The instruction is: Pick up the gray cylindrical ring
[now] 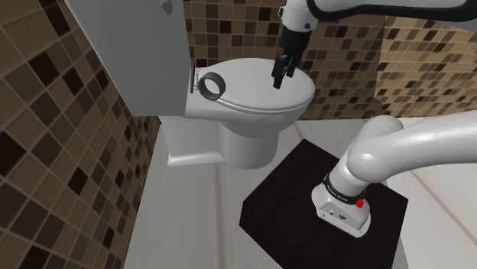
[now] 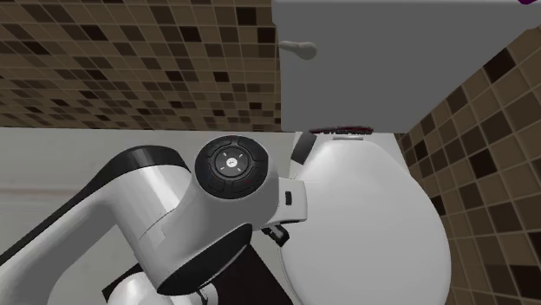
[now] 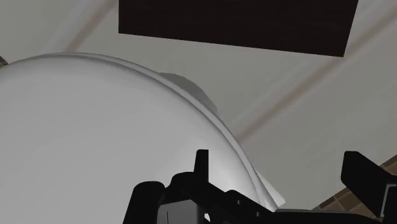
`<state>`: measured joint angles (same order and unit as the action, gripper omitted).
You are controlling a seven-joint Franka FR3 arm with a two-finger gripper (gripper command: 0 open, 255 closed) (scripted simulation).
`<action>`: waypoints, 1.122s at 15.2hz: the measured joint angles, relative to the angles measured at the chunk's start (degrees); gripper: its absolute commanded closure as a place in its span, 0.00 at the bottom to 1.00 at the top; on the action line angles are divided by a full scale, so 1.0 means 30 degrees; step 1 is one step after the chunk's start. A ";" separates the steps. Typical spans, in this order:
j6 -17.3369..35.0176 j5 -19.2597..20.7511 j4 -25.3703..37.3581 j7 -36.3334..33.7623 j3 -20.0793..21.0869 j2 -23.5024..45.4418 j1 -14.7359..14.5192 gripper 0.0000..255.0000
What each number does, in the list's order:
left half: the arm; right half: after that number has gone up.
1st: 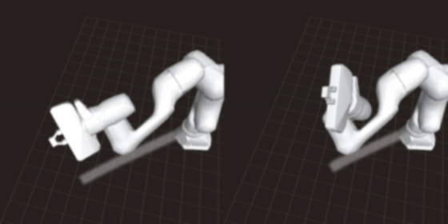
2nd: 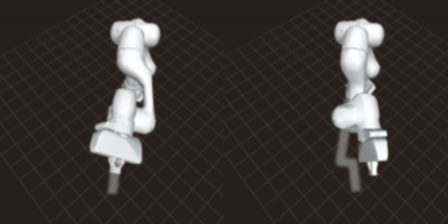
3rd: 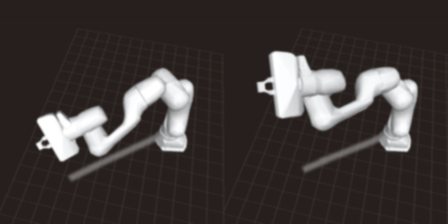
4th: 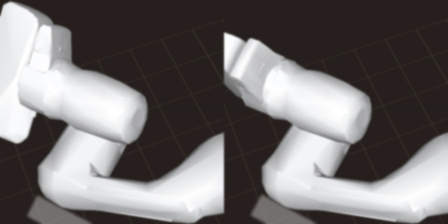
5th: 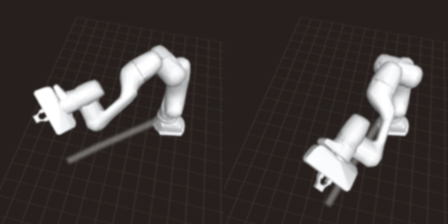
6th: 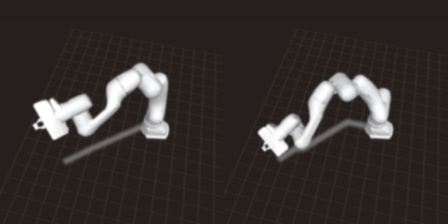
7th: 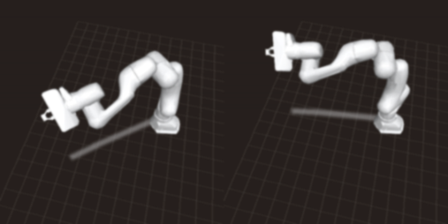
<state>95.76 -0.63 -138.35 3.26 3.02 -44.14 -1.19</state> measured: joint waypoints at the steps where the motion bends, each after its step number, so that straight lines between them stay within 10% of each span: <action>1: 0.0000 0.0000 0.0000 0.0000 0.0000 0.0000 0.0000 0.00; 17: 0.1648 0.0093 0.9644 0.0375 0.1201 1.1545 -0.0743 0.00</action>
<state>100.70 -0.35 -109.42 4.38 6.63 -9.50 -3.42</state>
